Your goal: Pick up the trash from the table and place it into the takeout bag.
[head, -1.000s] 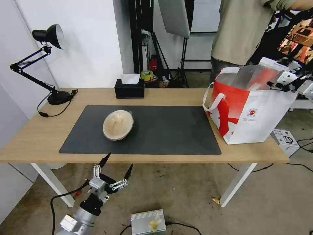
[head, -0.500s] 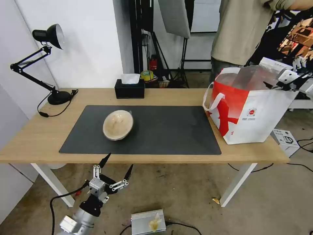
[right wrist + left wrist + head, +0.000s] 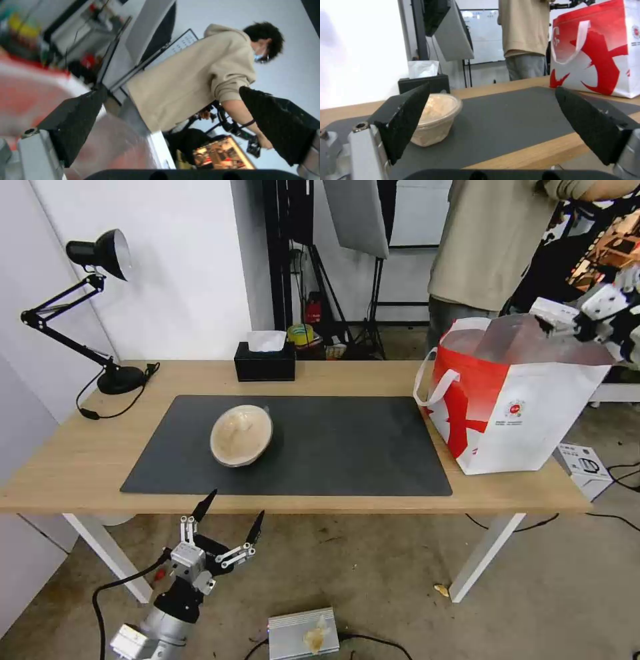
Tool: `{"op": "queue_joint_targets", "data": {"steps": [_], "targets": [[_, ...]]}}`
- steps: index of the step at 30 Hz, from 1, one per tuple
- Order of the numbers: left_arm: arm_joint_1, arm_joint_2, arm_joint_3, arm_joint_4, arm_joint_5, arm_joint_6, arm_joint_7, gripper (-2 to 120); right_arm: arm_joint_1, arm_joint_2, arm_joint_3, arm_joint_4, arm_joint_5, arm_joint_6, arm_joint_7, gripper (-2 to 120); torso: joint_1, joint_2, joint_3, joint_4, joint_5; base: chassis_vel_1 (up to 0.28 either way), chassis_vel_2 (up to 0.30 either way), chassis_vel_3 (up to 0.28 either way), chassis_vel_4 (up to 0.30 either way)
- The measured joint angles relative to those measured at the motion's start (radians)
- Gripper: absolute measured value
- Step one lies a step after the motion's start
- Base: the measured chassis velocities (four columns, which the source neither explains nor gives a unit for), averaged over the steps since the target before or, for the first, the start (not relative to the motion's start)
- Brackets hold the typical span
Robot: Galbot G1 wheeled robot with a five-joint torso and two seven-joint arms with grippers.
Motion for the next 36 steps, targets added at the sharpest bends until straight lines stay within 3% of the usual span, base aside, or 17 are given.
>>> {"op": "queue_joint_targets", "data": {"steps": [2,6,8,12,19,24,36], "targets": [[0.002,0.000,0.000,-0.001,0.000,-0.001,-0.006,100,0.000,-0.002,0.000,0.016,0.040,-0.006,0.026,100,0.000,0.000,0.000,0.0000,0.0000,0.000,0.000,0.000,0.000],[0.006,0.003,-0.002,0.009,-0.018,-0.024,-0.040,100,-0.050,0.016,0.017,0.103,0.243,0.001,0.158,100,0.000,0.000,0.000,0.0000,-0.0001,0.000,0.000,0.000,0.000],[0.005,0.004,-0.003,0.011,-0.022,-0.024,-0.043,100,-0.062,0.021,0.021,0.114,0.266,0.008,0.173,100,0.000,0.000,0.000,0.0001,0.0000,0.000,0.000,0.000,0.000],[0.007,0.022,-0.010,0.009,-0.050,-0.025,-0.051,100,-0.226,0.067,0.100,0.189,0.364,0.113,0.246,100,0.000,0.000,0.000,0.0001,0.0001,0.000,0.000,0.000,0.000],[0.014,0.015,-0.020,-0.012,-0.059,-0.024,-0.054,100,-0.440,0.141,0.247,0.277,0.357,0.242,0.266,100,0.000,0.000,0.000,-0.0005,-0.0002,0.000,0.000,0.000,0.000],[0.051,-0.021,-0.051,-0.047,-0.058,-0.024,-0.054,100,-0.477,0.201,0.222,0.305,0.322,0.292,0.250,100,0.000,0.000,0.000,0.0006,0.0001,0.000,0.000,0.000,0.000],[0.089,-0.042,-0.088,-0.110,-0.057,-0.015,-0.080,100,-0.592,0.325,0.173,0.346,0.210,0.339,0.198,100,0.000,0.000,0.000,-0.0001,0.0000,0.000,0.000,0.000,0.000]]}}
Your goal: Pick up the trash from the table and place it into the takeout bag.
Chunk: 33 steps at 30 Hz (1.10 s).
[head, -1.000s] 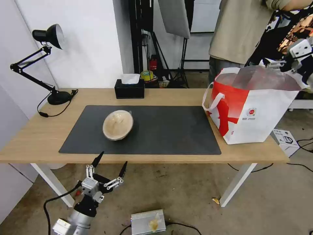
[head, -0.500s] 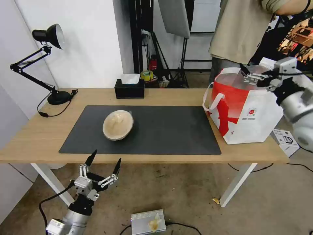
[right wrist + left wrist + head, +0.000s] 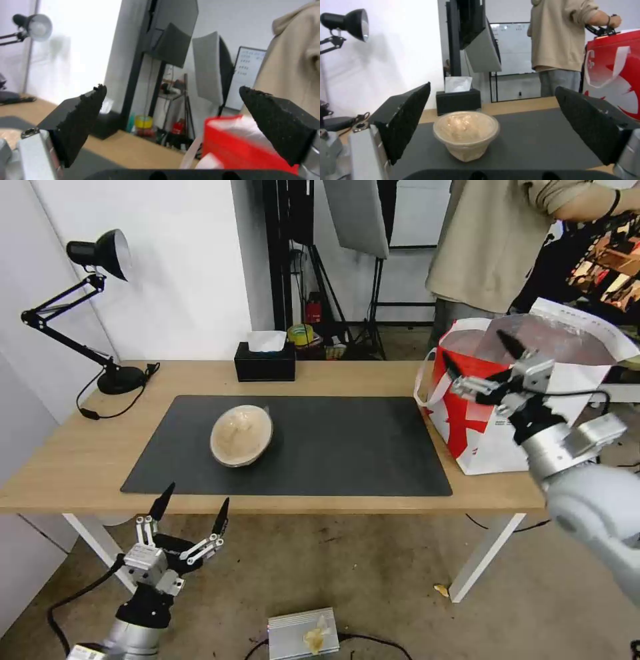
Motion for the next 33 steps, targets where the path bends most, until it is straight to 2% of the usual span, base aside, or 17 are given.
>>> {"op": "queue_joint_targets", "data": {"steps": [8,16,26,33], "targets": [[0.001,-0.016,0.012,-0.004,0.012,0.012,-0.012,100,-0.117,0.073,0.004,0.012,-0.100,0.023,-0.034,100,0.000,0.000,0.000,0.0001,0.0000,0.000,0.000,0.000,0.000],[-0.001,-0.034,0.036,0.003,0.047,0.014,-0.029,100,-0.273,0.179,0.048,-0.007,-0.279,0.075,-0.075,100,0.000,0.000,0.000,-0.0001,0.0001,0.000,0.000,0.000,0.000],[0.005,-0.080,0.022,-0.016,0.063,0.014,-0.032,100,-0.331,0.240,0.048,-0.041,-0.361,0.117,-0.102,100,0.000,0.000,0.000,0.0002,0.0001,0.000,0.000,0.000,0.000],[0.005,-0.086,0.024,-0.019,0.069,0.016,-0.032,100,-0.390,0.274,0.065,-0.024,-0.393,0.126,-0.107,100,0.000,0.000,0.000,0.0001,0.0000,0.000,0.000,0.000,0.000]]}}
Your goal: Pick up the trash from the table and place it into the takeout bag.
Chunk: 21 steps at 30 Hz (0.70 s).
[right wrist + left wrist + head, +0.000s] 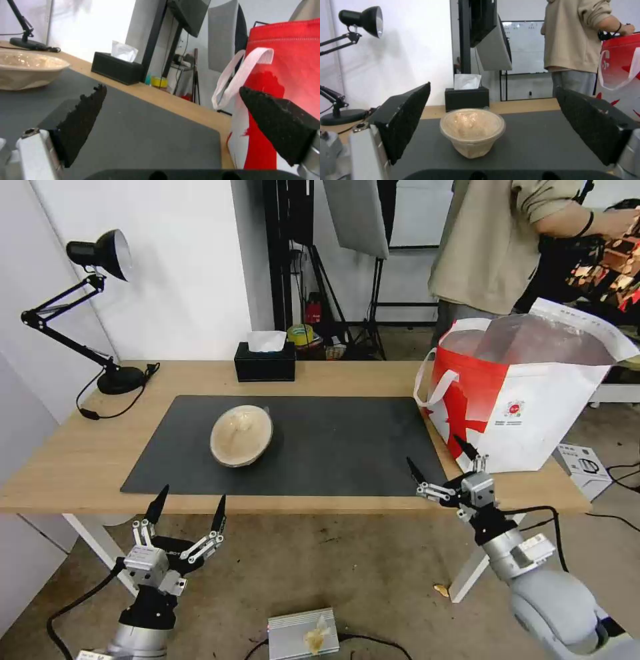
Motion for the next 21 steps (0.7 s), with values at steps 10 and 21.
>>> {"op": "queue_joint_targets", "data": {"steps": [10,21], "targets": [[0.004,0.000,-0.018,-0.005,-0.004,0.002,-0.001,100,-0.098,0.057,0.047,0.009,-0.055,0.040,-0.026,100,0.000,0.000,0.000,0.0000,0.0000,0.000,0.000,0.000,0.000],[0.003,0.002,-0.001,-0.006,0.000,0.007,-0.002,100,-0.164,0.106,0.081,0.026,-0.086,0.070,-0.057,100,0.000,0.000,0.000,-0.0001,0.0000,0.000,0.000,0.000,0.000]]}}
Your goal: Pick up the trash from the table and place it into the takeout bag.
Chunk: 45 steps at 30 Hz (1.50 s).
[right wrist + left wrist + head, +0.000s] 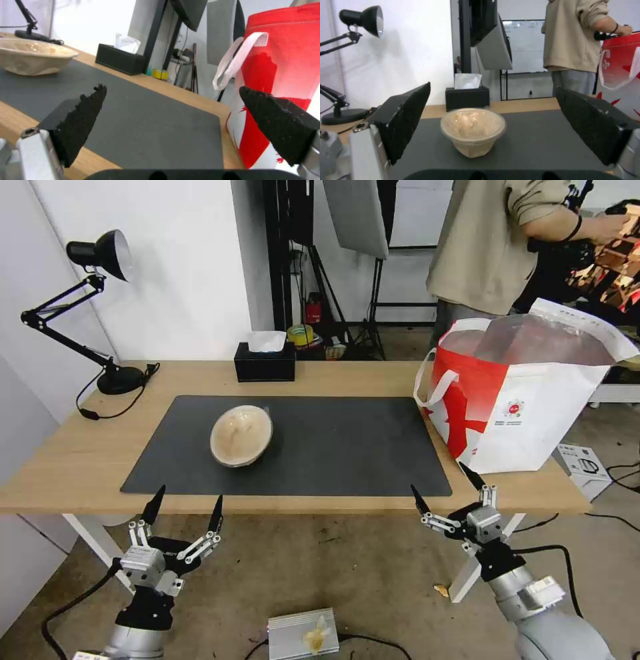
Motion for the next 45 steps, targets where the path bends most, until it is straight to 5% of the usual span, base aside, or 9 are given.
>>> {"op": "queue_joint_targets", "data": {"steps": [28,45], "targets": [[-0.035,0.049,0.006,0.022,-0.011,0.027,0.000,100,-0.006,0.017,-0.005,-0.018,-0.019,0.024,-0.024,100,0.000,0.000,0.000,0.0001,0.0000,0.000,0.000,0.000,0.000],[-0.243,0.338,0.048,0.116,-0.045,0.119,-0.051,100,-0.004,0.017,-0.006,-0.018,-0.019,0.024,-0.024,100,0.000,0.000,0.000,0.0001,-0.0002,0.000,0.000,0.000,0.000]]}}
